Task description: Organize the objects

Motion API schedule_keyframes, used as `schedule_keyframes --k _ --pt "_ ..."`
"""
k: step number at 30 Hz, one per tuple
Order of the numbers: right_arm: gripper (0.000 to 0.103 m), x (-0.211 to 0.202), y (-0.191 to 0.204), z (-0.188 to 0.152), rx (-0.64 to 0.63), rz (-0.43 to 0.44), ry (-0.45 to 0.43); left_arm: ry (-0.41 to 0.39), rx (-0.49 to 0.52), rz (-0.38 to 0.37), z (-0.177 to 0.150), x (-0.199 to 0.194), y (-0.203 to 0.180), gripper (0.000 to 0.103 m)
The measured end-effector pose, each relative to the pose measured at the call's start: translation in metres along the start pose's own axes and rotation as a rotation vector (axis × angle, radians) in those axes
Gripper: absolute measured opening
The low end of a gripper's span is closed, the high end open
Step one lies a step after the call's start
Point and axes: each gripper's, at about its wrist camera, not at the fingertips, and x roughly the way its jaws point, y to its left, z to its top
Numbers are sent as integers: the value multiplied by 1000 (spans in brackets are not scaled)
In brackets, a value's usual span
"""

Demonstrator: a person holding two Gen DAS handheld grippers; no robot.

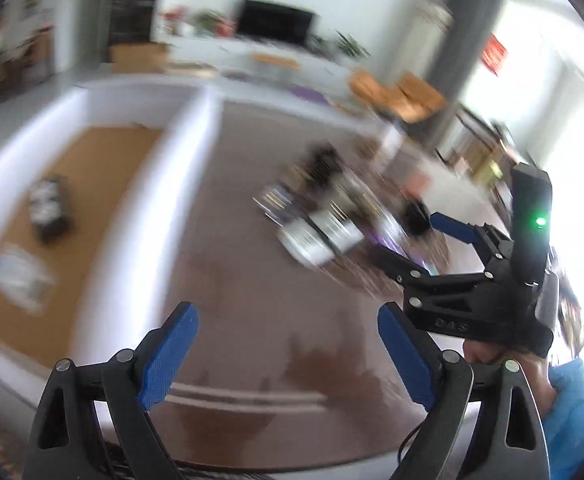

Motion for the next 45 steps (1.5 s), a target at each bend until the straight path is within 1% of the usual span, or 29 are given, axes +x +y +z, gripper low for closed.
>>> schedule_keyframes --k 1,2,3,4,5,6,8,9,10,11,12,13,14,17,19,21,23,25,36,39,45 --pt "103 1 -22 -27 32 -60 33 31 21 1 -5 17 -8 92" --pt "103 -3 -33 -45 52 -87 55 78 42 11 -15 39 -21 92" --pt "103 1 -52 -71 90 -131 101 110 53 16 -20 54 -28 92" --pt "103 -7 -61 -92 109 -149 126 143 62 23 -27 68 -36 92" --pt "103 -3 -75 -113 145 -177 173 174 72 38 -33 85 -40 91" --pt "103 -7 -85 -131 167 -190 192 188 79 54 -35 97 -37 91" --pt "103 -13 -100 -151 201 -220 211 200 99 92 -37 116 -38 91" --pt "103 -15 -105 -157 214 -237 210 183 115 114 -34 124 -36 92" --pt "103 -17 -110 -160 223 -251 202 158 137 141 -34 127 -37 92" --pt "103 -20 -108 -159 230 -255 198 155 155 169 -32 133 -37 93" --pt "103 -19 -110 -158 244 -252 187 145 171 194 -30 135 -38 95" --pt "103 -21 -114 -160 243 -262 183 137 180 204 -27 139 -37 99" --pt "103 -17 -113 -155 237 -271 185 135 176 198 -24 143 -34 103" --pt "103 -12 -114 -148 236 -254 185 91 179 194 -16 152 -30 103" --pt "103 -4 -120 -146 262 -226 192 65 181 193 -6 158 -25 103" --pt "103 0 -125 -152 314 -186 201 44 195 182 3 163 -25 103" --pt "103 -5 -125 -159 316 -201 199 46 222 156 12 164 -23 103" --pt "103 -6 -123 -160 313 -205 198 50 241 140 14 163 -22 103" --pt "103 1 -123 -155 314 -204 197 50 242 140 15 163 -22 103" --pt "103 -7 -122 -164 312 -206 195 50 242 140 15 163 -22 103" --pt "103 -7 -123 -164 313 -204 195 50 242 141 15 163 -22 103"
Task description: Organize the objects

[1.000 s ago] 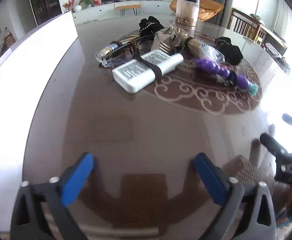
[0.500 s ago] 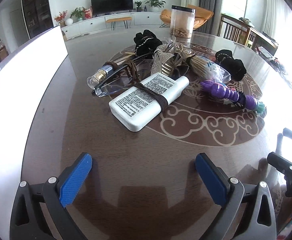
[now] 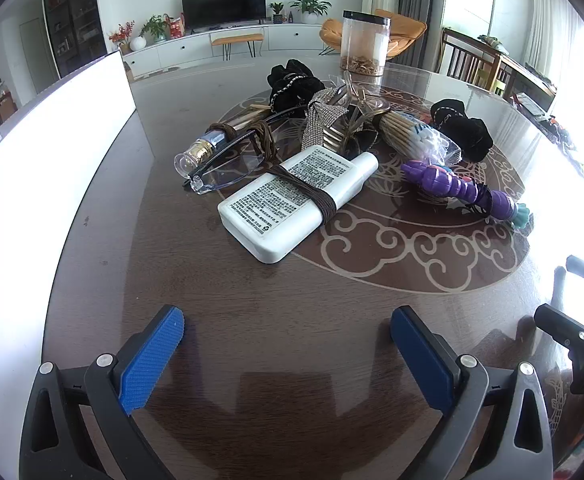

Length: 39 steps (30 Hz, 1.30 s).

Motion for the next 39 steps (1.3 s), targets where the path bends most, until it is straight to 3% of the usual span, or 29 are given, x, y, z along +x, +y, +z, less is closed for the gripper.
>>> schedule_keyframes --k 39 --pt "103 -7 -3 -6 -2 -2 -4 0 0 0 0 0 0 103"
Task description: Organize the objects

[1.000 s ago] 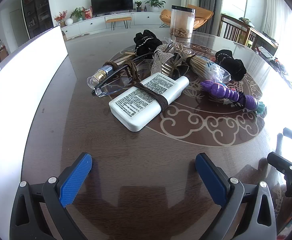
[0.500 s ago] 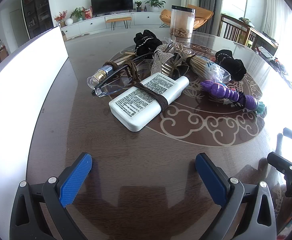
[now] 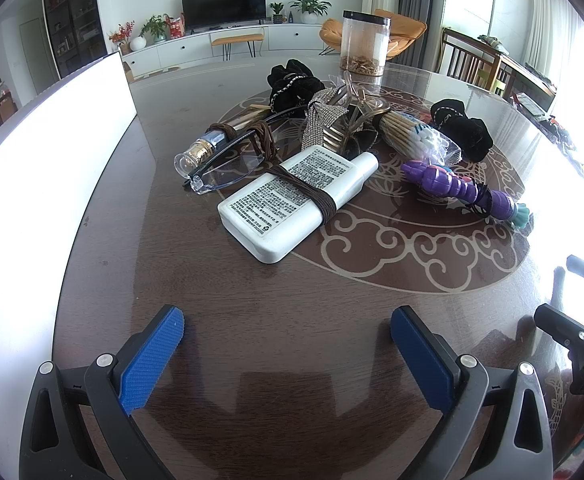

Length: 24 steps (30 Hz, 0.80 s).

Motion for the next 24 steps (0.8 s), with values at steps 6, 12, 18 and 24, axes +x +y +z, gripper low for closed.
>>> schedule_keyframes --k 6,12,18,24 --pt "103 -1 0 0 -2 -2 -1 0 0 0 0 0 0 103" --pt "103 -2 -1 -1 -1 -1 0 0 0 0 0 0 0 103" --pt "103 -2 -3 -1 4 6 3 0 0 0 0 0 0 103" --pt "103 -2 -2 -2 7 10 5 0 0 0 0 0 0 103"
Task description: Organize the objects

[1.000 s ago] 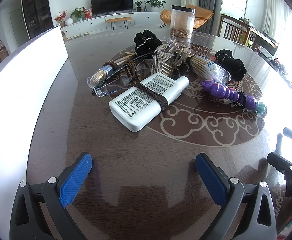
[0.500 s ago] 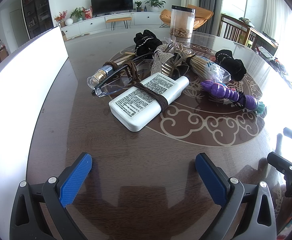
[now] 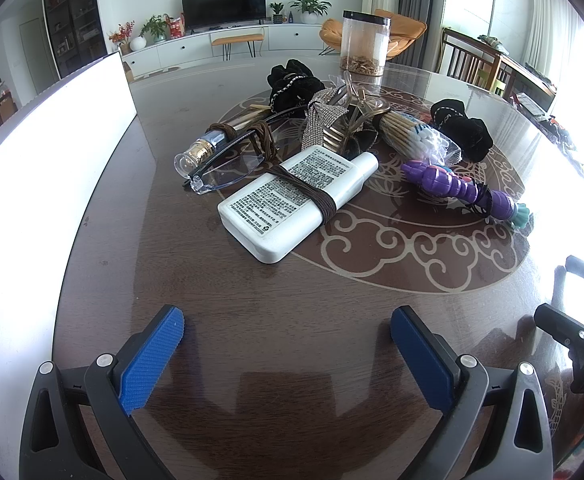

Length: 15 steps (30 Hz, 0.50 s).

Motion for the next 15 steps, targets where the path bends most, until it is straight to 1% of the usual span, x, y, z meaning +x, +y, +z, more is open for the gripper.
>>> schedule_keyframes --k 6,11,15 --pt "103 0 0 0 0 0 0 4 0 -3 -1 -1 0 103" --pt "103 0 0 0 0 1 1 38 29 -22 -19 -16 -2 103" --pt "103 2 3 2 -7 7 3 31 35 -25 -29 -21 -2 103"
